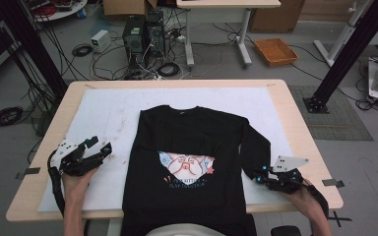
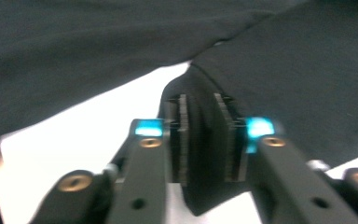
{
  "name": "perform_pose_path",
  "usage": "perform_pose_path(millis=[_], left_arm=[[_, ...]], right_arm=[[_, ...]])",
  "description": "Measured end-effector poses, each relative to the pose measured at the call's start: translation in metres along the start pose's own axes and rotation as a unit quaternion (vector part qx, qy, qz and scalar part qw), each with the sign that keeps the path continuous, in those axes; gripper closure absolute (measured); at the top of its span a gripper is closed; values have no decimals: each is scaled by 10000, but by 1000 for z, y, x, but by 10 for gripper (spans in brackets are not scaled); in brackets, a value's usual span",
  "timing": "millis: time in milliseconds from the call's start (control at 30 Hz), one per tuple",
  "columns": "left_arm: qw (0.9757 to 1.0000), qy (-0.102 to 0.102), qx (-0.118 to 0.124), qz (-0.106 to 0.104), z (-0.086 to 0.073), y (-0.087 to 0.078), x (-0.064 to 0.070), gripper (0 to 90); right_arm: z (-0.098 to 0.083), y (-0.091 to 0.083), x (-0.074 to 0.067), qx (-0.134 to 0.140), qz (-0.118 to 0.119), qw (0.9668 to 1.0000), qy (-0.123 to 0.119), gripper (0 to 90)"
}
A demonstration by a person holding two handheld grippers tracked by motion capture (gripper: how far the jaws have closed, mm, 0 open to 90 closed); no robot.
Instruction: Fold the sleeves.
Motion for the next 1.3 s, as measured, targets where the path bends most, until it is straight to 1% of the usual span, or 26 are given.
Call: perform_pose_path(millis=[33, 67, 100, 167, 267, 367, 400, 433, 467, 500, 533, 600, 667, 700, 800, 833, 867, 933, 1033, 1133, 1167, 1233, 1300], left_arm=[[10000, -3, -3, 5, 0, 0, 0, 325], [10000, -7, -8, 6, 0, 0, 0, 325], [10000, -9, -8, 7, 0, 0, 0, 326], [10000, -14, -6, 13, 0, 0, 0, 326], [10000, 10, -23, 18, 0, 0, 0, 326], [10000, 17, -22, 11, 0, 0, 0, 326], [10000, 16, -23, 11, 0, 0, 0, 326], [10000, 16, -23, 11, 0, 0, 0, 326], [10000, 20, -19, 8, 0, 0, 0, 326], [10000, 26, -17, 11, 0, 0, 0, 327], [10000, 27, -21, 7, 0, 0, 0, 326], [10000, 29, -18, 10, 0, 0, 0, 326], [10000, 36, -10, 8, 0, 0, 0, 326], [10000, 42, -12, 8, 0, 0, 0, 326], [10000, 30, -17, 7, 0, 0, 0, 326], [10000, 30, -17, 7, 0, 0, 0, 327], [10000, 28, -21, 3, 0, 0, 0, 326], [10000, 33, -15, 7, 0, 0, 0, 326], [10000, 25, -15, -4, 0, 0, 0, 326], [10000, 0, 7, -6, 0, 0, 0, 327], [10000, 13, -15, -15, 0, 0, 0, 326], [10000, 7, -8, -19, 0, 0, 0, 327], [10000, 22, -8, -12, 0, 0, 0, 326]], right_arm=[[2, 0, 2, 13, 9, 9999, 108, 854], [3, 0, 3, 47, -44, 9999, 144, 856], [6, -1, 3, 101, -98, 9996, 230, 857], [17, -4, 4, 292, -163, 9991, 271, 857], [39, -10, 4, 550, -268, 9977, 306, 857], [67, -11, 6, 845, -305, 9949, 464, 857], [76, -11, 8, 904, -333, 9942, 475, 857], [83, -10, 10, 913, -449, 9937, 476, 857], [93, -9, 14, 971, -604, 9922, 499, 857], [98, -9, 16, 1021, -639, 9913, 534, 857], [108, -8, 18, 1139, -659, 9894, 619, 857], [121, -8, 21, 1280, -745, 9863, 721, 857], [134, -6, 22, 1436, -733, 9834, 834, 857], [141, -3, 21, 1466, -708, 9828, 867, 857], [156, 10, 15, 1363, -721, 9850, 770, 855], [156, 10, 15, 1363, -721, 9850, 770, 855], [168, 24, 11, 1336, -675, 9860, 740, 854], [177, 36, 10, 1296, -648, 9866, 750, 854], [191, 60, 5, 1244, -535, 9877, 784, 854], [202, 79, -2, 1120, -483, 9903, 668, 854], [205, 85, -5, 1063, -490, 9914, 590, 854], [212, 96, -12, 995, -445, 9927, 526, 854], [218, 106, -18, 987, -405, 9932, 474, 854]])
Point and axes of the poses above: each handheld gripper's, and its own axes: y roughly forward along the jaws, z roughly out of its top, x roughly to its right, the point moved 9 cm from there along y, roughly forward along the jaws, and after that the axes turned 1 degree about -x, right-handed, at the moved point
